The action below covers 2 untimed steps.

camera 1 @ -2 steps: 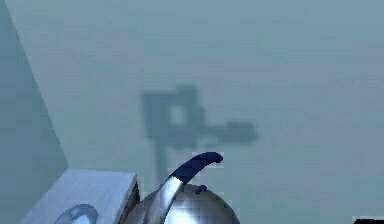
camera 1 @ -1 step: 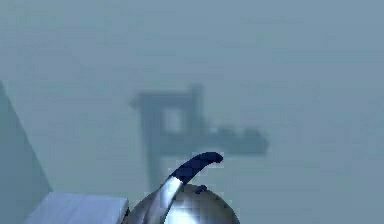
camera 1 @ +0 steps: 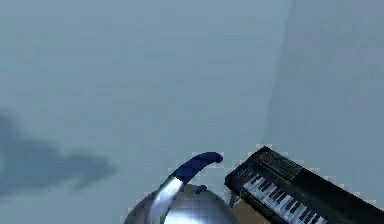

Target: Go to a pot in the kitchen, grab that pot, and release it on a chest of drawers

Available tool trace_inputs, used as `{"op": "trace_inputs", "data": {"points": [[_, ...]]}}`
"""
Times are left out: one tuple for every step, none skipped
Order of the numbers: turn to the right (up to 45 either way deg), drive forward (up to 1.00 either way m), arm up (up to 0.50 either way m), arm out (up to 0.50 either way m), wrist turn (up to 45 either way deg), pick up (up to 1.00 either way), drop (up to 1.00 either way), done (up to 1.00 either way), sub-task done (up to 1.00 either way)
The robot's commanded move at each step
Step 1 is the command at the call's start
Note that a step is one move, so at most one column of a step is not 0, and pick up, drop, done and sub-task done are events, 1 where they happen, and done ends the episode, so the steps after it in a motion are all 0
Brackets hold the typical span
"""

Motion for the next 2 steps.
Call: {"op": "trace_inputs", "data": {"points": [[45.0, 0.0, 0.0, 0.0, 0.0, 0.0, 0.0, 0.0, 0.0], [21.0, 0.0, 0.0, 0.0, 0.0, 0.0, 0.0, 0.0, 0.0]]}}
